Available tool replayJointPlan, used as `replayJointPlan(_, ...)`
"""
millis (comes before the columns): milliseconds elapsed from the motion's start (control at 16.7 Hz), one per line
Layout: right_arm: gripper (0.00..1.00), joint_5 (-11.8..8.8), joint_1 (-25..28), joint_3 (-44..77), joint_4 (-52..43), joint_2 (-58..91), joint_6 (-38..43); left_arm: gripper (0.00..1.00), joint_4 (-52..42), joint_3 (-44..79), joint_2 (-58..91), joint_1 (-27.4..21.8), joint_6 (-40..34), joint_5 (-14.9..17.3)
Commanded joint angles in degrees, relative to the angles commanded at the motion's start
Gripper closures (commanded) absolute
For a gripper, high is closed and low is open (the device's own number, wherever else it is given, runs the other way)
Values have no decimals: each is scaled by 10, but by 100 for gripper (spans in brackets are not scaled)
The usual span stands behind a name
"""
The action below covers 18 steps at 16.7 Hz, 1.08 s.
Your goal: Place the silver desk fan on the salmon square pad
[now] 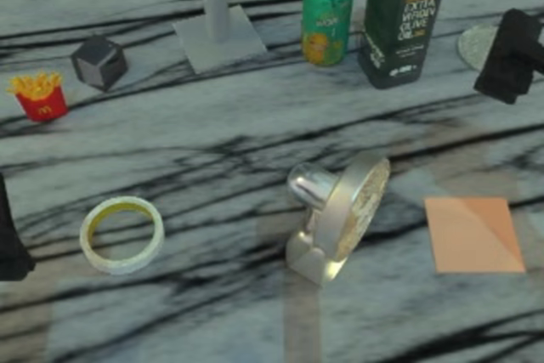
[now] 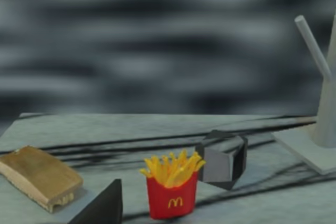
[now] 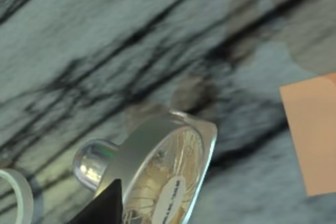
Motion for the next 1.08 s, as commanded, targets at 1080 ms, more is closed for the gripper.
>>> replayJointPlan(1080, 0, 2, 158, 471, -350, 501, 305, 0, 0, 0, 0, 0, 0, 0)
